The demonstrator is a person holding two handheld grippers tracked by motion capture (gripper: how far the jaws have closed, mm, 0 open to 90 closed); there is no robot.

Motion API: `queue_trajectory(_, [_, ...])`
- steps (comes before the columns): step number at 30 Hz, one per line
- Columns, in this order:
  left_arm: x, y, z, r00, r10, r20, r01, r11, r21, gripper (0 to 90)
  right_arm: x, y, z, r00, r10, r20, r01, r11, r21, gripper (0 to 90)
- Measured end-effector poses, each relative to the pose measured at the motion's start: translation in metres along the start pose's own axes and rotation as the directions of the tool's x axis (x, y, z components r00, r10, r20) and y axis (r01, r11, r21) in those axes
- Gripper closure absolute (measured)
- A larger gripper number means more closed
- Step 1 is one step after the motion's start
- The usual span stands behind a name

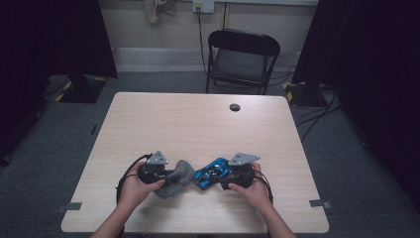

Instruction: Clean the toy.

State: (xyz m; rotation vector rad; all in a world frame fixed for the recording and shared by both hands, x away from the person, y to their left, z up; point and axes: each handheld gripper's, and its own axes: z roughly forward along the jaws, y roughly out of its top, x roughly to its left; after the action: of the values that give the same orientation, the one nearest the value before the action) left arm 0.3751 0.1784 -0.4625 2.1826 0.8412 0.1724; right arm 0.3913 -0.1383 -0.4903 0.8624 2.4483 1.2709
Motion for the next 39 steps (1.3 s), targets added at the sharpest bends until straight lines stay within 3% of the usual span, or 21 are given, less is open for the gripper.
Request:
queue_trajectory(6, [0.011, 0.001, -0.002, 0.9987, -0.019, -0.048, 0.019, 0.9997, -0.012, 71.9, 0.000, 0.000, 0.000, 1.0000, -0.001, -0.001, 0.001, 1.000, 0.001, 26.1])
queue_trajectory(9, [0.011, 0.000, 0.005, 0.9989, -0.033, -0.034, 0.032, 0.9995, -0.007, 71.9, 0.000, 0.000, 0.000, 1.0000, 0.000, 0.000, 0.000, 1.000, 0.001, 26.1])
queue_trajectory(15, [-0.006, 0.001, 0.019, 0.9996, 0.006, 0.027, -0.007, 0.9993, 0.037, 71.9, 0.000, 0.000, 0.000, 1.0000, -0.001, -0.001, 0.001, 1.000, 0.001, 26.1])
queue_trajectory(26, [-0.036, -0.003, 0.016, 0.9932, 0.055, 0.102, -0.062, 0.9958, 0.067, 72.1, 0.000, 0.000, 0.000, 1.0000, -0.001, -0.002, 0.001, 1.000, 0.002, 26.1])
queue_trajectory(39, [-0.068, -0.004, 0.020, 0.9740, 0.107, 0.200, -0.125, 0.9889, 0.080, 72.2, 0.000, 0.000, 0.000, 1.0000, 0.000, 0.001, 0.000, 1.000, 0.003, 26.1])
